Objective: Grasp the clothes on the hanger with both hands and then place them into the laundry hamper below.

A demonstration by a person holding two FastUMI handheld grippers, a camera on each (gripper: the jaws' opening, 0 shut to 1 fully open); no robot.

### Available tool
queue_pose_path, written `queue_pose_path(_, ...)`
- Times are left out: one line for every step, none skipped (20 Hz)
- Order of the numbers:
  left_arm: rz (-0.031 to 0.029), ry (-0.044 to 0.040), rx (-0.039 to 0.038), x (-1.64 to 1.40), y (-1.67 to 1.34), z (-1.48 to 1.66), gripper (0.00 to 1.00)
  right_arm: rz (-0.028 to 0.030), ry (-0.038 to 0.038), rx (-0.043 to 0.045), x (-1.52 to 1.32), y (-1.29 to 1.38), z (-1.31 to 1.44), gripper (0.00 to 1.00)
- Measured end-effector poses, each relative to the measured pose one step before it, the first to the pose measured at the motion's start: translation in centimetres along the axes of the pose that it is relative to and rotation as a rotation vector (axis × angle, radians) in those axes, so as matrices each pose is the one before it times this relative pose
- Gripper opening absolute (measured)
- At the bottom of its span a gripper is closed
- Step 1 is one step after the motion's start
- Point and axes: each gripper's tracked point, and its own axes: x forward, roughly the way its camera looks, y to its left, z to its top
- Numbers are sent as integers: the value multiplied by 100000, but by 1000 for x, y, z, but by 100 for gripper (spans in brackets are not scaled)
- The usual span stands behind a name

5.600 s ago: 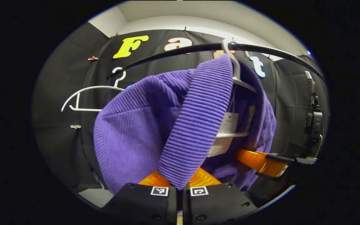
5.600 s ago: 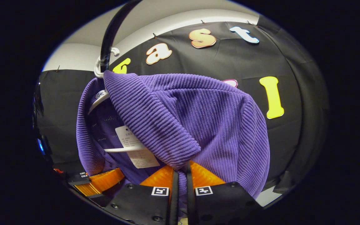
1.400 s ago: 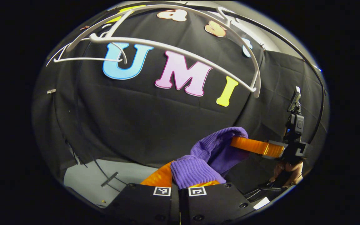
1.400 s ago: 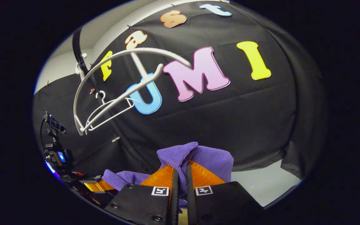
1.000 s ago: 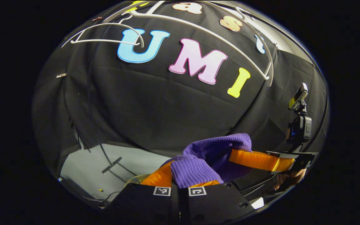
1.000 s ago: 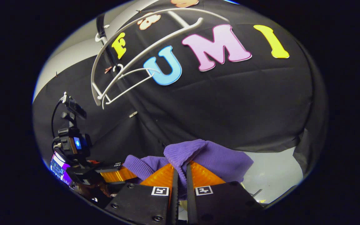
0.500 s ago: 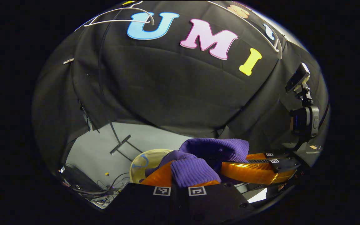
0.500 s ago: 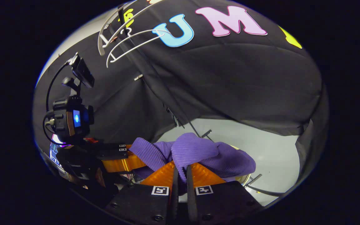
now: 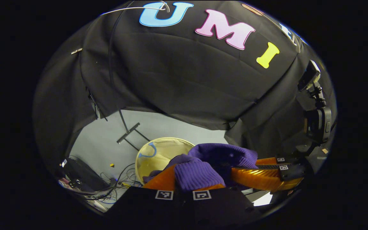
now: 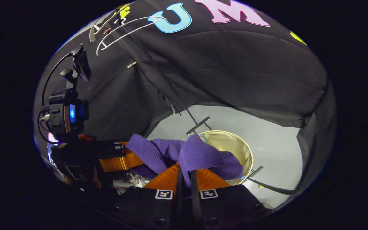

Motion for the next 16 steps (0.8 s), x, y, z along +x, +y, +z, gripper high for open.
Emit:
queue_pose_path(-107,-29,562,514,-111,-26,16,-389,-889,-796,-99,-124,664,11)
queue_pose_path(-975,-17,51,192,-571,419,28,-96,-958,-614,-17,27,255,27)
queue_pose_path(-273,-468,-146,712,-299,286,41,-194,-1160,-799,139,81,256,43)
queue_pose_path(-250,-545,-9,-271,-12,276,46,-687,-462,-1439,73,-114,268,59)
queue_pose_path(756,51,473,-80,89,324,61,-1786,-86,-2040,218,-354,-210,65)
queue_pose_path(1230,-225,959,320,360,-207,77,-1100,-307,-1926,-666,-462,450,78)
queue_pose_path(132,21,82,82,200,208,93,-634,-291,-298,-33,-263,135,92)
queue_pose_path(-65,-226,-386,-126,58,110,94,416,-230,1243,161,1,100,92)
queue_pose_path(148,-485,50,-232,171,263,96,84,42,919,160,0,-143,92)
queue_pose_path(165,-244,572,241,13,19,96,-544,156,15,73,-200,12,92)
queue_pose_path(248,84,556,-14,100,89,96,-410,77,-2,-8,-198,-65,92)
queue_pose_path(353,152,393,-64,219,-20,96,-212,336,283,5,-150,-59,92)
queue_pose_path(323,-154,300,93,182,89,96,-19,74,460,-29,7,-127,92)
queue_pose_path(-153,-206,556,-11,-10,-29,93,-435,-218,501,-7,-129,99,92)
queue_pose_path(14,-336,1162,-80,72,143,96,-449,-433,300,-145,-97,72,93)
queue_pose_path(515,-651,1341,67,113,90,96,-457,-556,105,-64,-44,270,96)
